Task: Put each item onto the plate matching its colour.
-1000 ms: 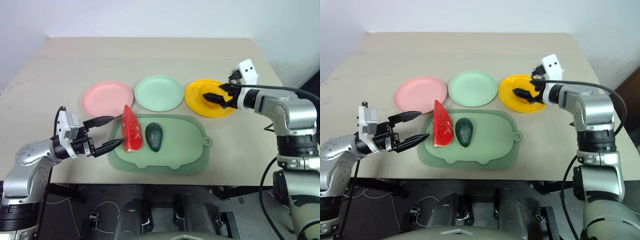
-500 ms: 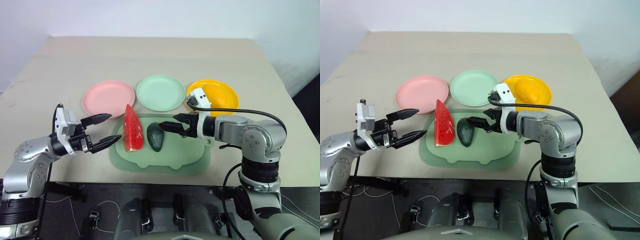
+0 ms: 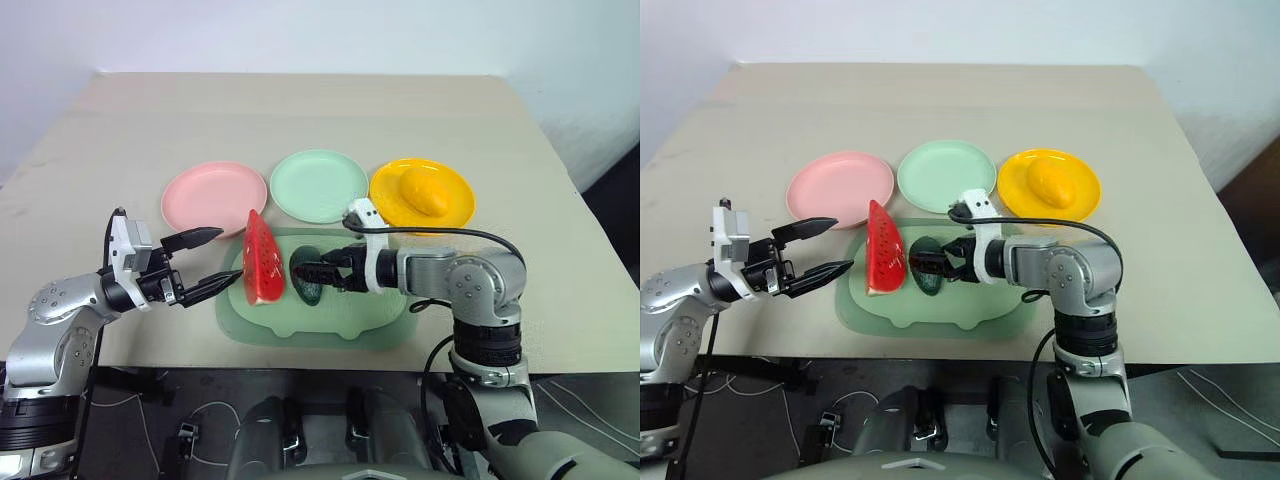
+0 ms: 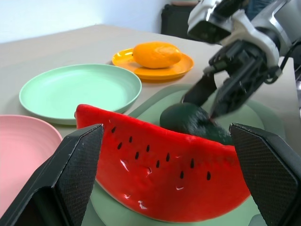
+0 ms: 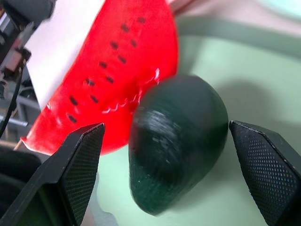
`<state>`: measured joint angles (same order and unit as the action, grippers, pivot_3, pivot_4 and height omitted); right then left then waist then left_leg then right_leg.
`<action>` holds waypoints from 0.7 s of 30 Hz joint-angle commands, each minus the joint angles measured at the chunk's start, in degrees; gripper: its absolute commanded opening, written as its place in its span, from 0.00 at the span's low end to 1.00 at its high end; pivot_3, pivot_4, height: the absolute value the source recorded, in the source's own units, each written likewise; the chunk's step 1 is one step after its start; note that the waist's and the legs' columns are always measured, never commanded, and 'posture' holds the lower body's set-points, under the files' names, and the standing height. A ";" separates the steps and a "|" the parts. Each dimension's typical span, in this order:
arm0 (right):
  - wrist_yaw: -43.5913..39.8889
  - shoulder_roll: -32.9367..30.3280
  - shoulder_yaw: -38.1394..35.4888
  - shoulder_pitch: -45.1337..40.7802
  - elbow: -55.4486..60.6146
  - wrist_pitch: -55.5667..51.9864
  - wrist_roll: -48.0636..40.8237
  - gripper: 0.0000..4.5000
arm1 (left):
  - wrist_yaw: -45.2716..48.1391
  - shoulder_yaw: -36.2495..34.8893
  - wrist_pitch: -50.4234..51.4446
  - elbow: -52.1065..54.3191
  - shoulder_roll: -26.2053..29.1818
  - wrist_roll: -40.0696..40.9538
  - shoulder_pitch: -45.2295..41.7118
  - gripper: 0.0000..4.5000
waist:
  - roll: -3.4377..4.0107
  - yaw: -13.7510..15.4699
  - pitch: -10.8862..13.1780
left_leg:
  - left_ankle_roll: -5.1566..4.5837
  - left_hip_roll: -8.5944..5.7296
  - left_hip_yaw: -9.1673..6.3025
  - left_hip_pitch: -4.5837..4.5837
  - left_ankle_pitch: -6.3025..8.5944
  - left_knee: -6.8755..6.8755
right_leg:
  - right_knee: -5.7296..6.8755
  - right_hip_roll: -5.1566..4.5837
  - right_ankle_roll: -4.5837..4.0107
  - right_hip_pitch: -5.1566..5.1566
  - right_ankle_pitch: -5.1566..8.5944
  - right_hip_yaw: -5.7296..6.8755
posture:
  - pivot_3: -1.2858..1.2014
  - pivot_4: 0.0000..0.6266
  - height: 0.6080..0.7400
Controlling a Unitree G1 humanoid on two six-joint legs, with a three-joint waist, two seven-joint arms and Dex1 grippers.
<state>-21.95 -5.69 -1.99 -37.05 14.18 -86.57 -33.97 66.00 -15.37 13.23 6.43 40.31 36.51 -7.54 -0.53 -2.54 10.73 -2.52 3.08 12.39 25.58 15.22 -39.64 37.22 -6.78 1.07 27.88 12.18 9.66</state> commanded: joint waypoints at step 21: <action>-6.10 -8.94 8.43 -2.33 0.29 12.78 1.18 0.71 | -0.72 -2.50 -1.08 1.39 1.00 0.27 0.86 1.00 | 0.00 0.08 0.00 | 0.03 -0.02 0.06 0.01 -0.02 0.08 | -0.01 -0.02 0.01 0.08 0.00 -0.04 | 0.52 0.24 0.67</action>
<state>-26.47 -13.70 8.06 -37.26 10.88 -73.96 -30.98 65.65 -15.71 13.09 6.44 40.57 36.46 -6.59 -0.54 -2.46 10.73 -2.49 3.05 12.45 25.59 15.20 -39.56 37.20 -6.81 1.08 27.97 12.18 9.62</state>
